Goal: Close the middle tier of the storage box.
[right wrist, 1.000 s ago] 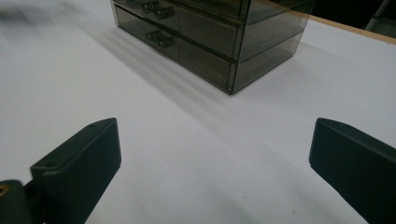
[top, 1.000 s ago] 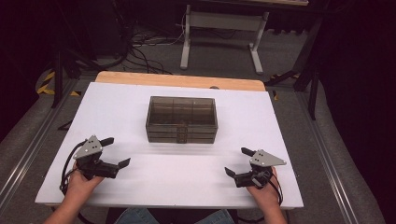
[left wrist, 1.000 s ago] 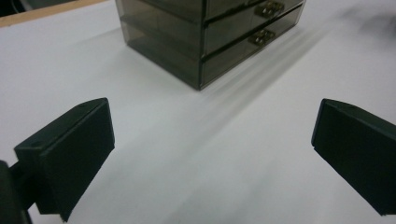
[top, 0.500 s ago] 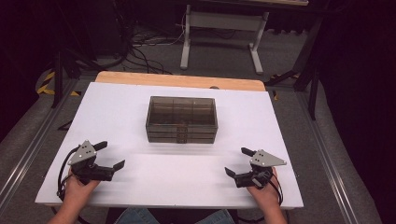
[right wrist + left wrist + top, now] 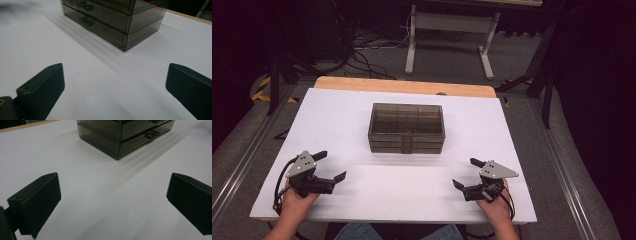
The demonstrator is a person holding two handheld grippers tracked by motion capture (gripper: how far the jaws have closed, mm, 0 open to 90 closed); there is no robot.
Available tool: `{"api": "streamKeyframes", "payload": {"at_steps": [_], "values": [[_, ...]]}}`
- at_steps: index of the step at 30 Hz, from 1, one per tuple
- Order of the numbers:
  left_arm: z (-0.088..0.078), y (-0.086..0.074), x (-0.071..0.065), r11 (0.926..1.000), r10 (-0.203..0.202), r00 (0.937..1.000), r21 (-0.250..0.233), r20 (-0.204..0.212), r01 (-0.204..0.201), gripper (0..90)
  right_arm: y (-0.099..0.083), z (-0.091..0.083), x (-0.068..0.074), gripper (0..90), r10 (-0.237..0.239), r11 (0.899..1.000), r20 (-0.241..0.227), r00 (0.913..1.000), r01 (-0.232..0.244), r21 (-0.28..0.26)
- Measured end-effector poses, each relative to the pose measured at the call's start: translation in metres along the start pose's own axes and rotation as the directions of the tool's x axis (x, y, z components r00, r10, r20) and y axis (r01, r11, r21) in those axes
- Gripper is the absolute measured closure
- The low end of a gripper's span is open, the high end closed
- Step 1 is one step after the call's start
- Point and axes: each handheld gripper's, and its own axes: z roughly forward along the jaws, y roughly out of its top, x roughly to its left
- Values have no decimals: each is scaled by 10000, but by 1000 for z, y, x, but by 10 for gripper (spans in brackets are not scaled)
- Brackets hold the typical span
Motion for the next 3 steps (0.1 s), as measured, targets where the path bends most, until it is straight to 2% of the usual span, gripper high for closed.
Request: {"api": "streamKeyframes", "payload": {"at_steps": [3], "values": [[1,0,0,10000,37,10000,3,-6,-37,2,0,0,0,27,-5,10000,-5,10000,5,-6]]}}
